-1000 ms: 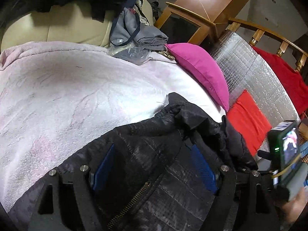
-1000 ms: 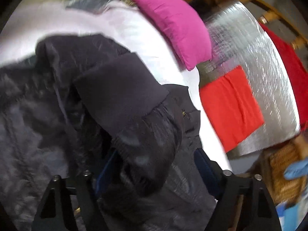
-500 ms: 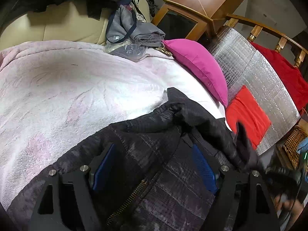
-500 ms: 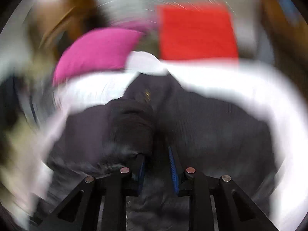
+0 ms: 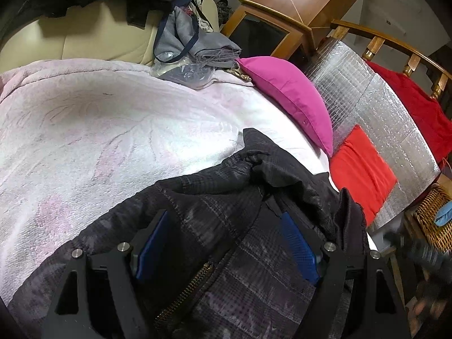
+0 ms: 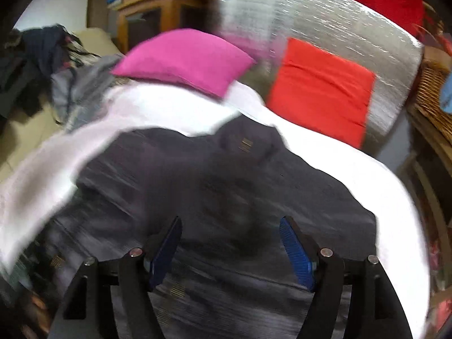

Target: Fold large clothes

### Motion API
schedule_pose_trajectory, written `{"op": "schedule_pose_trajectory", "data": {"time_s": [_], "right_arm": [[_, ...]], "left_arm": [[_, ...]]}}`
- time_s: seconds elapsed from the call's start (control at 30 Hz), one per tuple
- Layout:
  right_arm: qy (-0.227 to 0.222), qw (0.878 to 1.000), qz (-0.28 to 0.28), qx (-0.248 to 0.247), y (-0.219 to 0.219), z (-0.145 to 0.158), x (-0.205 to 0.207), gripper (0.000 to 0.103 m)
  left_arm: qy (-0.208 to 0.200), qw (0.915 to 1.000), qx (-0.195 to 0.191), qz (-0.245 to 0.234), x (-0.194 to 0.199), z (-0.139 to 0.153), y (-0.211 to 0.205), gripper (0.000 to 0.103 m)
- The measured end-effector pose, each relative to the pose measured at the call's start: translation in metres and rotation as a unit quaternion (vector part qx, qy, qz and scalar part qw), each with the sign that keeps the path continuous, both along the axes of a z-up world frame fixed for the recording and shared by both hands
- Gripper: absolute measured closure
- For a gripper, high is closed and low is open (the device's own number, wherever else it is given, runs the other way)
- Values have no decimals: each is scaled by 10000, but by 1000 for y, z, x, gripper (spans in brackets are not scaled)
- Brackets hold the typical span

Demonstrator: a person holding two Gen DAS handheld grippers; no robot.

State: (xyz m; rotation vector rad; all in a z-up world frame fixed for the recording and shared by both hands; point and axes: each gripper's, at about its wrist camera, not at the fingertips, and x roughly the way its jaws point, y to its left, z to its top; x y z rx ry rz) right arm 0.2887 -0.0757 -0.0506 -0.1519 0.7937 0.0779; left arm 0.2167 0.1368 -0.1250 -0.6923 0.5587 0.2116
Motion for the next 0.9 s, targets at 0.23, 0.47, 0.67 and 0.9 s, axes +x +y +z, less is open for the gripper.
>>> {"op": "schedule_pose_trajectory", "data": {"time_s": [0.23, 0.47, 0.67, 0.9], "right_arm": [[736, 9970, -96, -228, 56, -45, 54, 45], [928, 9889, -733, 897, -14, -37, 51, 97], [540, 9692, -1280, 2034, -104, -4, 30, 97], [538, 8839, -2417, 3967, -232, -50, 9, 93]], "left_arm": [[1, 10000, -43, 3, 0, -1, 2, 22], [-53, 10000, -58, -7, -1, 1, 2, 22], [-78, 9999, 47, -41, -1, 3, -1, 22], [-34, 9998, 210, -63, 1, 2, -5, 22]]}}
